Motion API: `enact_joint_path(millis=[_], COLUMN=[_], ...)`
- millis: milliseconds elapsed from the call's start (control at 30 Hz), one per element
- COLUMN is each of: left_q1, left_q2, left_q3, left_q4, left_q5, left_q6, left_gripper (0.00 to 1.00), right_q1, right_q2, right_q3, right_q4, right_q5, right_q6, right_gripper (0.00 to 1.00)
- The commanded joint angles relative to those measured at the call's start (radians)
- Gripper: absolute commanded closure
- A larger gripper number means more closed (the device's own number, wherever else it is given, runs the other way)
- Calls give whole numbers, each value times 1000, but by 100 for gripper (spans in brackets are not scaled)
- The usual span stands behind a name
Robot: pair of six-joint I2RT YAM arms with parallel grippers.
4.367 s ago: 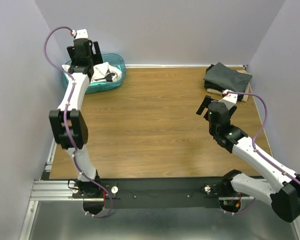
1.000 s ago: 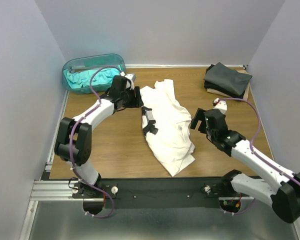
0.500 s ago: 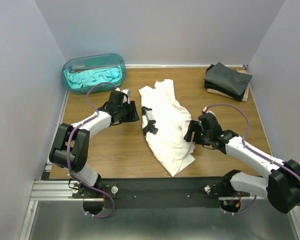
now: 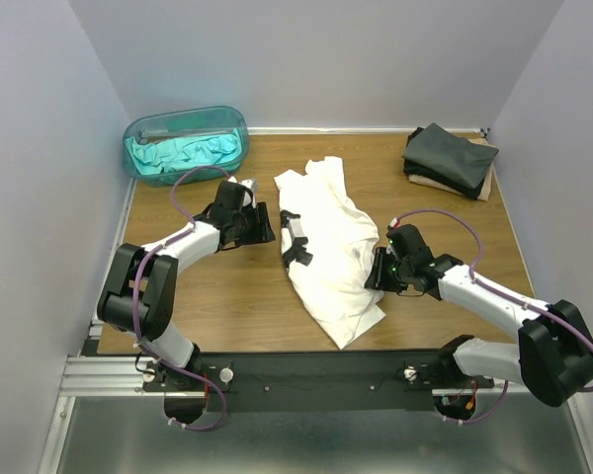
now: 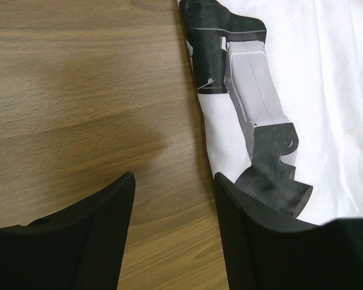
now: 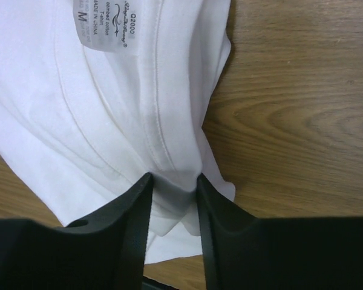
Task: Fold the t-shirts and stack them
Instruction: Flatten the tshirt out
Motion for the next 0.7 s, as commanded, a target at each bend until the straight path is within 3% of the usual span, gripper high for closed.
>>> enact_joint_path(millis=[0, 167, 333, 500, 667], left_q1=[-3, -3, -3, -3, 0], left_q2=[-22, -22, -13, -50, -76], left_q3=[-10, -2, 8, 24, 102], left_q4=[8, 2, -4, -19, -96], left_q5=[-23, -31, -31, -56, -135], left_q6=[0, 7, 17, 32, 79], left_gripper=[37, 37, 37, 37, 37], right_q1=[1, 1, 1, 1, 32], right_q2=[-23, -40, -15, 28, 192], right_q3=[6, 34, 63, 173, 548], right_q4=[-5, -9, -18, -32, -41], right_q5=[-63, -68, -59, -67, -83], right_q6=[-21, -21, -35, -81, -145], right_gripper=[62, 74, 100, 100, 99])
